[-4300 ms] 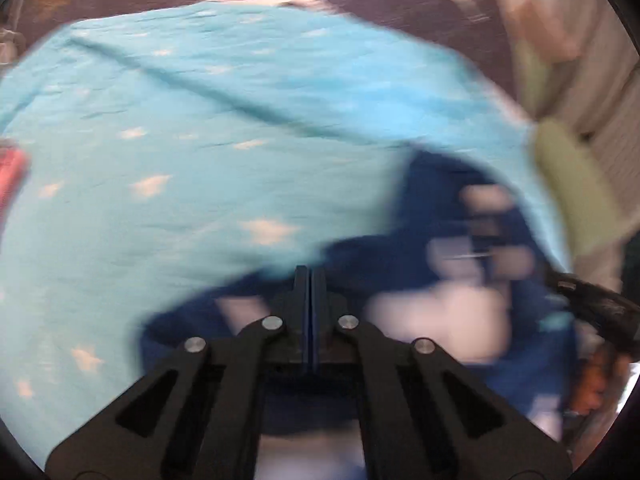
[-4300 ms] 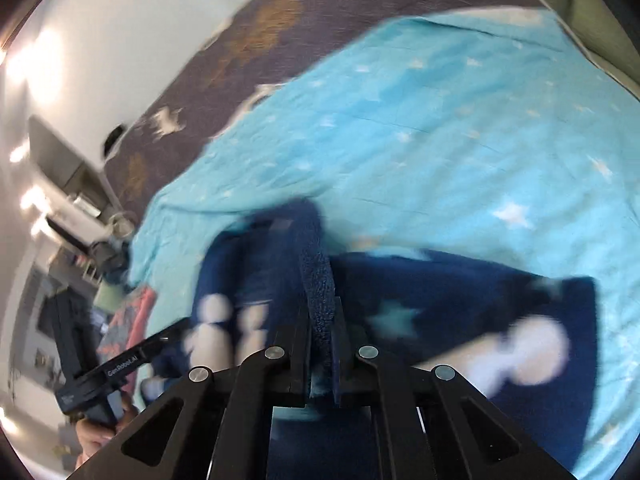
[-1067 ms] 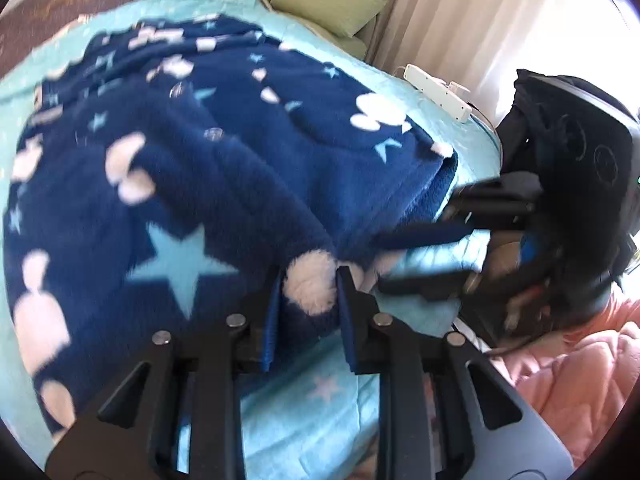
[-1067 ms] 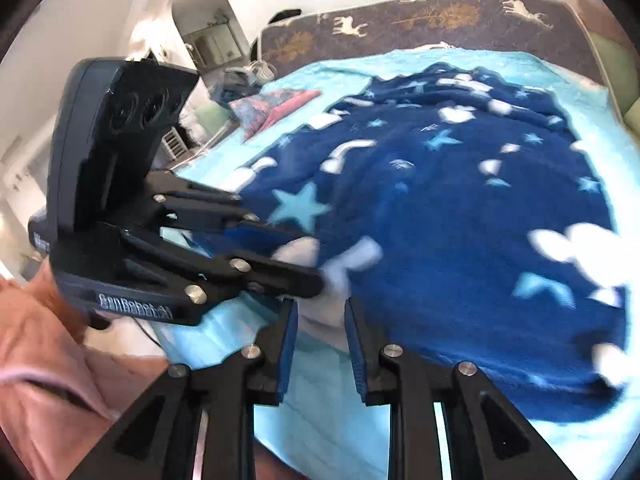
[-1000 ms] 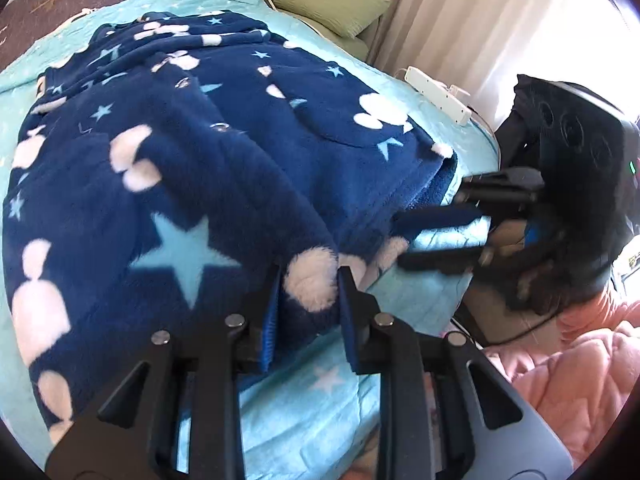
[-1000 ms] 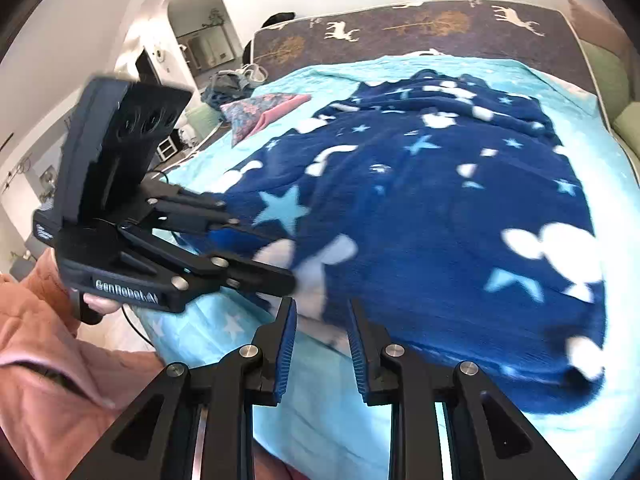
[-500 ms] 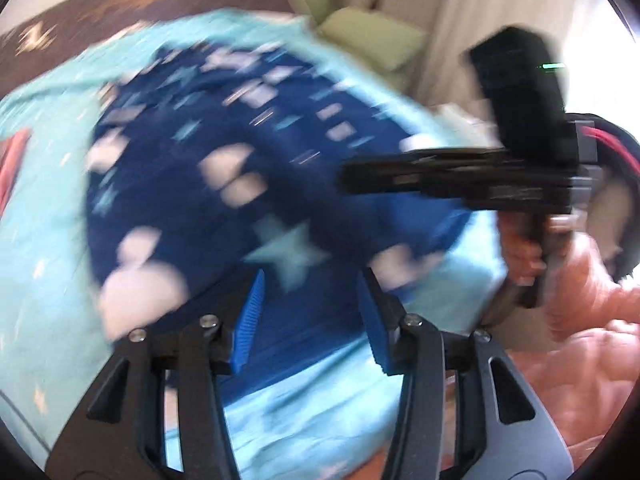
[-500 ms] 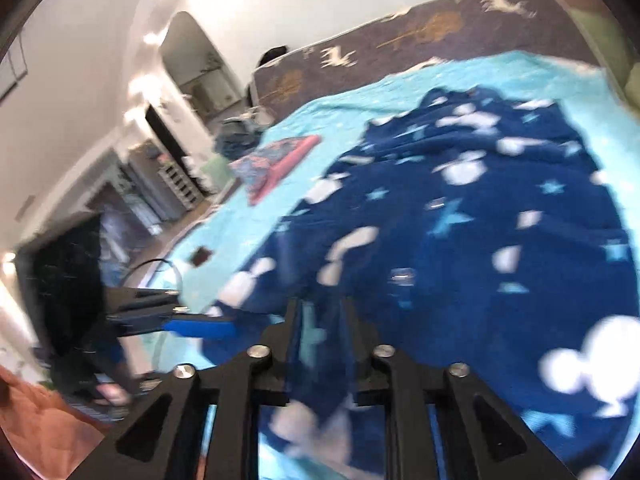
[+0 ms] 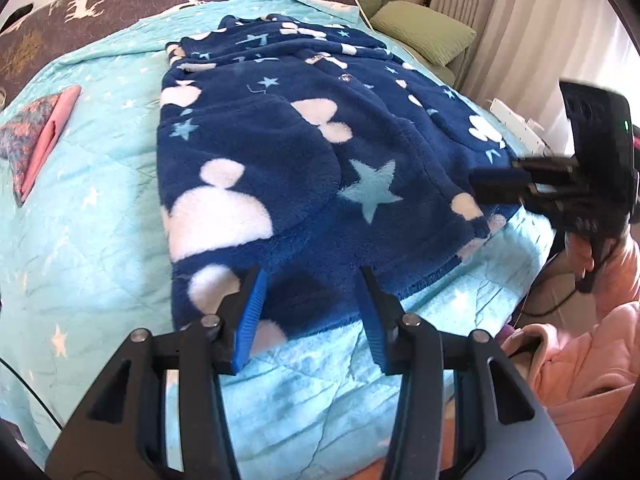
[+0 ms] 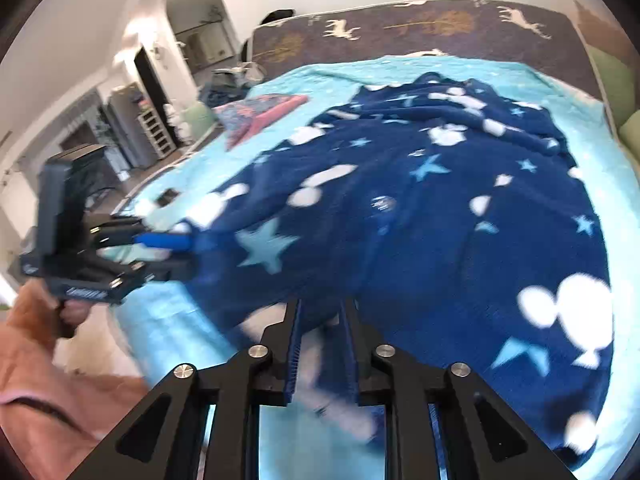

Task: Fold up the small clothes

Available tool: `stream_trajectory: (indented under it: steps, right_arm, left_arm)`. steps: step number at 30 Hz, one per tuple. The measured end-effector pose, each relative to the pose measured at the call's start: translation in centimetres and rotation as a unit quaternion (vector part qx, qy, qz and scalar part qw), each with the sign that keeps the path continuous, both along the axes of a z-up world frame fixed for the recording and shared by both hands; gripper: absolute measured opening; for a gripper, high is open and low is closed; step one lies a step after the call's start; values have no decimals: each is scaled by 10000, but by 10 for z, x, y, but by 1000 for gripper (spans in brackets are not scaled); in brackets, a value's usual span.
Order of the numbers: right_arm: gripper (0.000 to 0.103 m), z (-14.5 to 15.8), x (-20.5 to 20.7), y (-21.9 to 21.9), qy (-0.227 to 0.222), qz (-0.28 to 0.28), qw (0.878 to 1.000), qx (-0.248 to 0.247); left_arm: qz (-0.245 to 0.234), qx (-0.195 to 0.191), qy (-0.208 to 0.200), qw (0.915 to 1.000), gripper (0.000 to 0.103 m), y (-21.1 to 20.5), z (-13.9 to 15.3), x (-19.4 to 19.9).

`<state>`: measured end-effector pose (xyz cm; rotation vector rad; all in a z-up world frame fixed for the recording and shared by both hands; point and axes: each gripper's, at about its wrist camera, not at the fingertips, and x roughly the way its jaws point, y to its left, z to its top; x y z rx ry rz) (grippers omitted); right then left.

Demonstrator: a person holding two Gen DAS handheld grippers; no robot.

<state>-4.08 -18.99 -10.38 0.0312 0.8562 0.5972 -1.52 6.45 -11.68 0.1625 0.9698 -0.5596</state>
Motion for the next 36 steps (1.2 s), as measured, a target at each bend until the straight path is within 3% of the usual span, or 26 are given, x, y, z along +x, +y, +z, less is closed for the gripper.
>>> stream_trajectory:
  steps: [1,3,6,8,10,13,15,18,20,23,26,30,31,33,35,36]
  right_arm:
    - [28,0,-2,1,83,60,9999,77]
    - [49,-5,-6,3,322,215,9988,310]
    - [55,-14,-8,9,544,317,9963,579]
    - [56,-17,-7,22,417,254,9986,226]
    - [56,-17,-8,38,38,128,9988,-471]
    - [53,-14,-13,50,-525,-86,9902,-1295]
    - [42,-4,-17,44,-984,-425,9808,-1627]
    - [36,18,-17,16,-1246,-1072,9770,-1359]
    - [36,27,-17,-5,-1059,-1129,9842,-856]
    - [36,22,-16,-14,-690,-993,9914,-491]
    - [36,15,-16,-7,-451,-763,9959,-185]
    - [35,14,-16,19,-460,-268,9985,140]
    - [32,10,-13,27,-440,-52,9989,169]
    - [14,-9,-3,38,-144,-27,9997,-185]
    - [12,-27,4,35,96,-197,9991,-359]
    - [12,-25,4,27,152,-249,9995,-78]
  left_arm:
    - [47,-60,15,10000,48,5,-1,2]
    - [127,-108,-10,9999,49,15,0,-9]
    - [328,-95,-40,9994,51,25,-1,-10]
    - [418,-127,-11,9990,51,29,-2,-10]
    - [482,-192,-19,9987,51,33,-2,-9]
    - [520,-159,-82,9985,51,34,-2,-10]
    - [540,-130,-82,9984,51,34,-3,-8]
    - [567,-147,-41,9983,51,35,-6,-6]
    - [568,-188,-54,9982,51,35,-5,-5]
    - [545,-208,-77,9983,51,36,-4,-6]
    - [549,-211,-89,9982,51,38,-4,-6]
    - [597,-171,-81,9980,53,38,-6,-3]
    - [608,-145,-73,9980,54,39,-9,-2]
    - [705,-59,2,9975,56,42,-18,0]
    - [756,-157,52,9970,56,48,-19,-1]
    - [773,-275,22,9966,56,51,-15,-4]
